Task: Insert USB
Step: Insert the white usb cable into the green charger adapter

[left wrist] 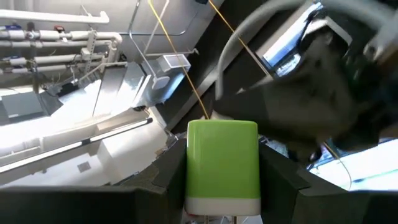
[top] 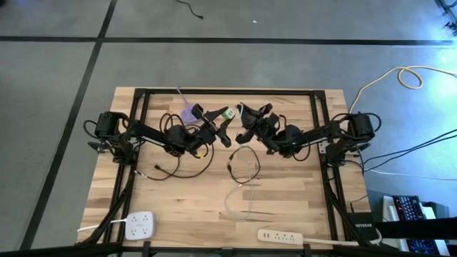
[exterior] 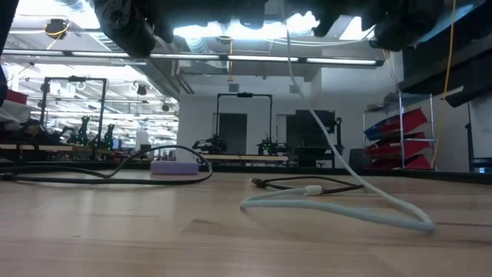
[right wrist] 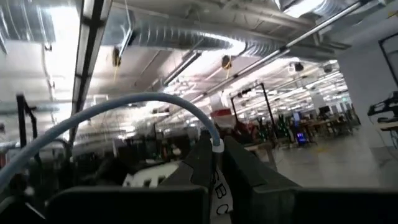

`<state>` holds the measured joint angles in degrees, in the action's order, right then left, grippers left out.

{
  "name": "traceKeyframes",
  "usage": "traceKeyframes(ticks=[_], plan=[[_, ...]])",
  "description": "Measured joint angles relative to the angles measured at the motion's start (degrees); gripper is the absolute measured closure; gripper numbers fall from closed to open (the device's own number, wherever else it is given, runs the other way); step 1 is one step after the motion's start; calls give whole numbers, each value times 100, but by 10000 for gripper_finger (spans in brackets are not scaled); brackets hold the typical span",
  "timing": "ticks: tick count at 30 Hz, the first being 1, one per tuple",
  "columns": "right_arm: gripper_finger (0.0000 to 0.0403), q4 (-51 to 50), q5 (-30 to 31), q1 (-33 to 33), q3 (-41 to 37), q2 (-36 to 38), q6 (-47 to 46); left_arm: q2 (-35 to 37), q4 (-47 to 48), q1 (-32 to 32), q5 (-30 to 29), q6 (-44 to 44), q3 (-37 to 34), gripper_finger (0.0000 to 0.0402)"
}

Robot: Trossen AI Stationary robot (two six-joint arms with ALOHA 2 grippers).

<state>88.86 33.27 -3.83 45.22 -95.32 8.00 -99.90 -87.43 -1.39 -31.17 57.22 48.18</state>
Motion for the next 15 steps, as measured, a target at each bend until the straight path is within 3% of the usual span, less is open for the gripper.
traceKeyframes(ticks=[6,15], plan=[[402,-150,-394,-26,171,14,-5,2,4,35,-56,-101,0,278],[402,-518,-338,-27,305,17,56,2,-11,39,-69,-158,0,278]])
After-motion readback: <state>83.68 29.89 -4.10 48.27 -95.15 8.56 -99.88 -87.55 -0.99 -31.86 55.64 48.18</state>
